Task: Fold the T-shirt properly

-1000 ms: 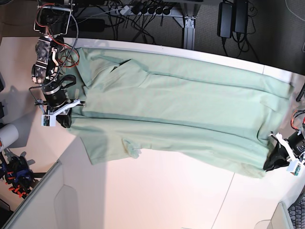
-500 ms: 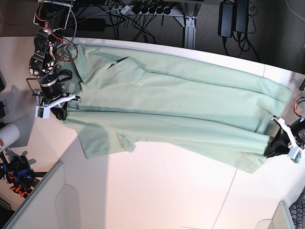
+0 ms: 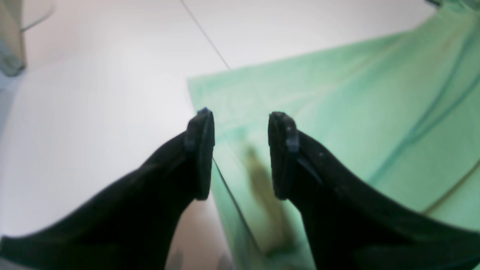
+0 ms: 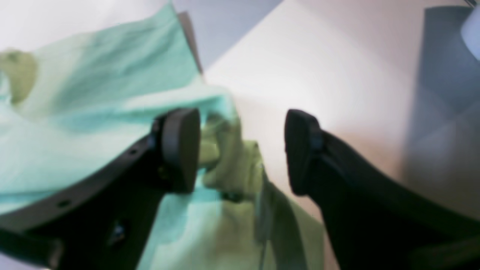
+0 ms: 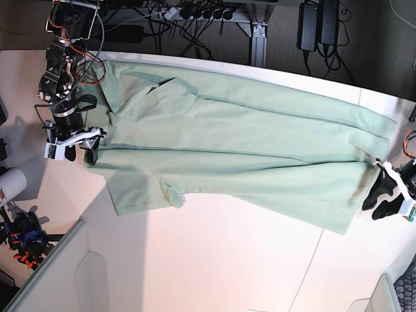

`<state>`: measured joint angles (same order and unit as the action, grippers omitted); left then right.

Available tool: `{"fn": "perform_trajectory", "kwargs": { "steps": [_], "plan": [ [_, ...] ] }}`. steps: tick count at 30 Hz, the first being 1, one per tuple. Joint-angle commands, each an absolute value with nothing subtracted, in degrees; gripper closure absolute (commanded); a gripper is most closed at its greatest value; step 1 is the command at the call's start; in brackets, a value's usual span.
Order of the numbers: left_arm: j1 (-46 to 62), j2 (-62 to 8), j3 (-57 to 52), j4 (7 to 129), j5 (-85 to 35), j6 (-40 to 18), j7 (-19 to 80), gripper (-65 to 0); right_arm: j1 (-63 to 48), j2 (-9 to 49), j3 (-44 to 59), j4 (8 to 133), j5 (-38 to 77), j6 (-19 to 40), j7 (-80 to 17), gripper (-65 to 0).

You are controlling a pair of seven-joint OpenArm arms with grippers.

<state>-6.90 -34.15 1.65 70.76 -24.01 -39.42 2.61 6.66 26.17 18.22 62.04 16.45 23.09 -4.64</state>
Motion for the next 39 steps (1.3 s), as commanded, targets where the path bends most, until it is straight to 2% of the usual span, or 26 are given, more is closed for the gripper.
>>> {"fn": "perform_trajectory", "kwargs": {
  "steps": [1, 7, 11, 18, 21, 25, 28, 39],
  "plan": [
    [-8.58, -34.94, 0.43, 71.68, -25.76, -40.00, 1.15, -27.6, 7.94, 27.44, 19.68, 63.40, 18.44, 22.94, -2.98, -35.8],
    [-11.94, -32.64, 0.03, 71.42, -27.00, -40.00, 4.38, -27.7, 12.53, 27.03, 21.69, 63.42, 20.34, 22.96, -3.36, -35.8],
    [-12.84, -29.47, 0.03, 71.20, -26.98, -40.00, 6.68, -27.7, 18.79, 24.36, 21.61, 61.73, 17.43, 22.96, -6.37, -35.8],
    [-12.84, -28.29, 0.03, 71.18, -26.96, -40.00, 9.54, -27.7, 31.44, 20.91, 21.19, 39.68, 7.97, 22.90, -1.67, -35.8],
    [-12.84, -28.45, 0.03, 71.18, -26.96, -37.58, 10.22, -27.8, 34.37, 20.93, 21.15, 32.34, 4.34, 22.90, -0.40, -35.8],
    [-13.28, -28.40, 0.03, 69.91, -26.92, -31.94, 10.76, -29.5, 34.41, 20.91, 17.98, 30.94, 3.84, 22.94, -0.45, -35.8],
    [-15.64, -28.32, 0.03, 65.08, -26.92, -27.79, 10.28, -29.5, 34.44, 20.91, 14.11, 30.96, 3.84, 22.94, -0.45, -35.8],
    [-27.83, -23.29, 0.10, 41.08, -24.77, -27.90, 8.80, -29.5, 34.39, 19.97, 10.85, 30.96, 3.86, 22.96, -0.97, -35.8]
  ]
}}
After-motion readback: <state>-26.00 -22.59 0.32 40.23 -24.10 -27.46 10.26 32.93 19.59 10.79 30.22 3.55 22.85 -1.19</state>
